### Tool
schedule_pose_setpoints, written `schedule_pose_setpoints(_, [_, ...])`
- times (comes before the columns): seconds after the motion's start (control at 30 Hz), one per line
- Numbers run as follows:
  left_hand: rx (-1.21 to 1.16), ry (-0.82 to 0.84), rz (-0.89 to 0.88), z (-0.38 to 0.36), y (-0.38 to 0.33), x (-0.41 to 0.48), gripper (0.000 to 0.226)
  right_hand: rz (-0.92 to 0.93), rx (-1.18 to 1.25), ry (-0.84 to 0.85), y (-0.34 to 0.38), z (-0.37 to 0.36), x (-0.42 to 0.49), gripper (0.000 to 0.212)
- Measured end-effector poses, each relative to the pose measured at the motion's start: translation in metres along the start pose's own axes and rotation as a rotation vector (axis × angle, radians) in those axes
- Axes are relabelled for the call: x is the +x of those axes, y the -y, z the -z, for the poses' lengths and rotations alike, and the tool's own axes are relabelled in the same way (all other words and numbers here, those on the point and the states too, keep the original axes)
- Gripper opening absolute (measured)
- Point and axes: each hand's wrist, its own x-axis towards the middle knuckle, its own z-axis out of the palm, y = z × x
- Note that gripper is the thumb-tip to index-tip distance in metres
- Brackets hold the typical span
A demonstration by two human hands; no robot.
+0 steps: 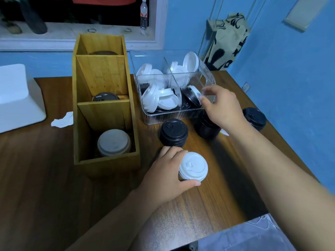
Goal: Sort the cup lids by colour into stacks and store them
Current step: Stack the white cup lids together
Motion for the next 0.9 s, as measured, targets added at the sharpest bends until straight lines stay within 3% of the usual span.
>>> schedule_pose_setpoints(0.07, [-0.005, 0.003, 0.002, 0.0, 0.001, 0.0, 0.084, -0.023, -0.139, 0.075, 0.001, -0.005, 0.021, 0.038])
schedule_pose_setpoints(0.2, [-0.011, 0.004, 0.003, 0.0, 0.0, 0.001, 0.084, -0.039, -0.362, 0.116, 0.003, -0.018, 0.046, 0.027])
schedule_pose_setpoints(0.43, [-0.008, 0.001, 0.003, 0.0, 0.001, 0.002, 0.082, -0.015, -0.454, 0.128, 0.007, -0.029, 0.052, 0.03])
schedule_pose_setpoints(0.7, [0.002, 0.008, 0.005, 0.001, 0.002, 0.002, 0.082, 0.005, -0.375, 0.061, 0.013, -0.014, 0.046, 0.027])
schedule_pose_setpoints(0.9, [0.001, 0.007, 0.004, 0.001, 0.002, 0.002, 0.083, 0.113, -0.305, -0.134, 0.008, 0.018, 0.002, 0.021])
